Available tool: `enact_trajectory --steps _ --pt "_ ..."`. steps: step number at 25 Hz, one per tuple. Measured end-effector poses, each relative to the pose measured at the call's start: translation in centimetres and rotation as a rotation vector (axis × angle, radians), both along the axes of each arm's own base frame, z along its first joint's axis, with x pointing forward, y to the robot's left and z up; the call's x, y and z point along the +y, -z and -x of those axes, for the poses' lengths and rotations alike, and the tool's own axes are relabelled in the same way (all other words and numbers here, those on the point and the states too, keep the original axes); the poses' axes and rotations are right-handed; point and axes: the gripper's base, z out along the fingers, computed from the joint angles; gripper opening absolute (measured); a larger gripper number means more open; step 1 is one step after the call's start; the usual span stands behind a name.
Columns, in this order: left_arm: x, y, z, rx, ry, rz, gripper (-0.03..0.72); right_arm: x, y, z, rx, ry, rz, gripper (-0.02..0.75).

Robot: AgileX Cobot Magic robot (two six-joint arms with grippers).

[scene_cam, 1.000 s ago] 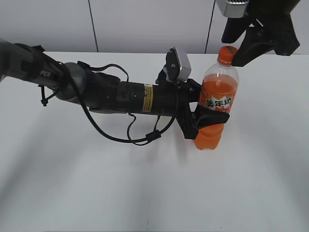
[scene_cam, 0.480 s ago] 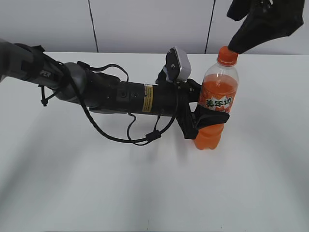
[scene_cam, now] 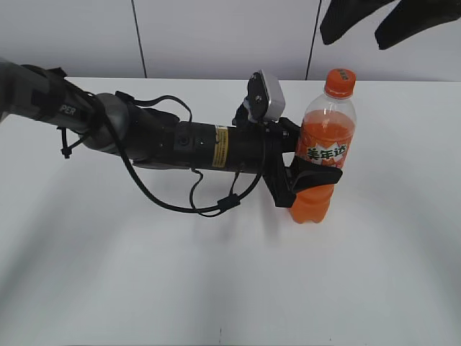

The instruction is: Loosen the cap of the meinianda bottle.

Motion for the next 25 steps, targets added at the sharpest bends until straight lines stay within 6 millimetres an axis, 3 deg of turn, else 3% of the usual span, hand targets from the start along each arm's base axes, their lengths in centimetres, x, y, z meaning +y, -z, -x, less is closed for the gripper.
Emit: enact_trajectory --steps 6,21,25 --pt "0.0 0.0 0.0 0.000 0.000 0.000 0.427 -0.3 0.2 -0.2 0.024 0.093 0.006 0.564" --pt "0.0 0.0 0.0 0.001 -0.001 0.001 0.427 0.6 4.1 -2.4 0.132 0.097 0.061 0.564" --pt "0.0 0.0 0.0 0.002 -0.002 0.001 0.427 0.6 4.5 -2.6 0.141 0.097 0.072 0.515"
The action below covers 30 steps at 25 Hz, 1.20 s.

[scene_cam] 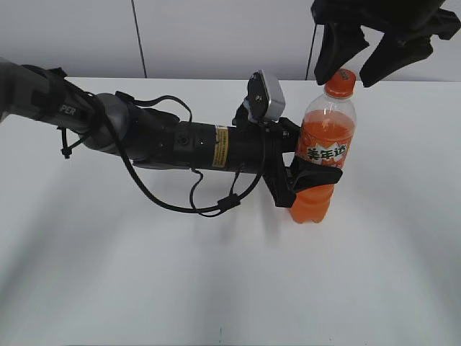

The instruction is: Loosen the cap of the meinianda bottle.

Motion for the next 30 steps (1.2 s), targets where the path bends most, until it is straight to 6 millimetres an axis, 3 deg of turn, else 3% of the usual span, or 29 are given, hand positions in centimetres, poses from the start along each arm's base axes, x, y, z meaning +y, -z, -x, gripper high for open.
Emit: enact_trajectory --steps 7,30 --pt "0.00 0.00 0.00 0.000 0.000 0.000 0.427 -0.06 0.01 -0.05 -0.006 0.000 0.007 0.352" --pt "0.00 0.01 -0.01 0.002 -0.001 -0.001 0.427 -0.05 -0.01 -0.09 -0.010 0.002 0.006 0.303"
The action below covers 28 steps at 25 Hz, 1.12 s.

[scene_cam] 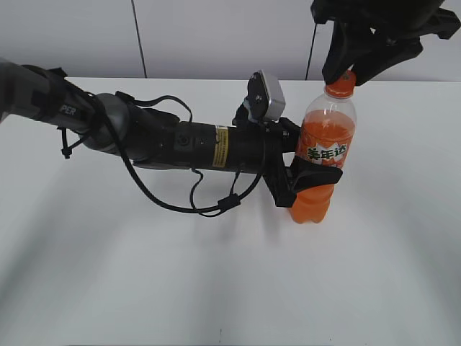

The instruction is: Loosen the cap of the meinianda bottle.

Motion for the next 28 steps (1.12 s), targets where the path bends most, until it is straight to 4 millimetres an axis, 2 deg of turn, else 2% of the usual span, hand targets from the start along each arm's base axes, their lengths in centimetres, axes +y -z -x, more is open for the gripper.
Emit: enact_trajectory --steps 7,10,28 --pt "0.00 0.00 0.00 0.000 0.000 0.000 0.427 0.00 0.01 0.03 0.002 -0.005 0.002 0.269" --pt "0.00 0.00 0.00 0.000 0.000 0.000 0.427 0.00 0.01 0.03 -0.023 -0.088 0.023 0.269" --pt "0.00 0.00 0.00 0.000 -0.001 0.000 0.427 -0.14 -0.02 0.00 -0.369 -1.240 0.339 0.269"
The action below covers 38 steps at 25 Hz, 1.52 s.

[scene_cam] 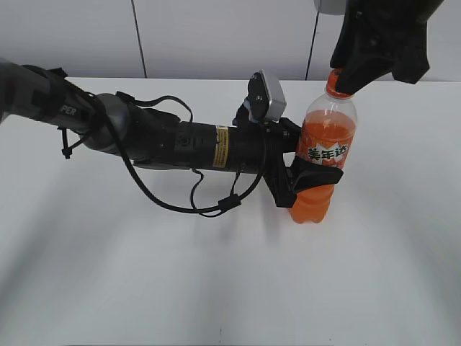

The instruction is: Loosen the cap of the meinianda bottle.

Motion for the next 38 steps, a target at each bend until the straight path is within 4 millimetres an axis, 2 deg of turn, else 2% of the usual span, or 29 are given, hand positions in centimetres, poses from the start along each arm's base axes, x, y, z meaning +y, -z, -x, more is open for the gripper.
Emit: enact_trajectory --steps 5,15,17,23,28,33,38 --pt "0.0 0.0 0.0 0.000 -0.001 -0.001 0.427 0.0 0.0 0.0 -0.047 -0.168 0.048 0.269" --pt "0.0 0.0 0.0 0.000 -0.002 -0.001 0.427 0.0 0.0 0.0 -0.052 -0.188 0.056 0.279" --pt "0.0 0.0 0.0 0.000 -0.002 -0.001 0.427 0.0 0.0 0.0 -0.052 -0.188 0.056 0.304" --pt "0.0 0.0 0.0 0.001 -0.002 0.000 0.427 0.1 0.1 0.1 -0.044 -0.188 0.045 0.456" --pt "0.0 0.0 0.0 0.001 -0.002 0.000 0.427 -0.1 -0.8 0.6 -0.060 -0.174 0.028 0.493" --pt "0.0 0.0 0.0 0.001 -0.002 0.000 0.427 -0.5 -2.9 1.8 -0.082 -0.067 -0.026 0.494" --pt "0.0 0.0 0.0 0.001 -0.001 -0.001 0.427 -0.7 -4.3 2.8 0.006 0.269 -0.170 0.494"
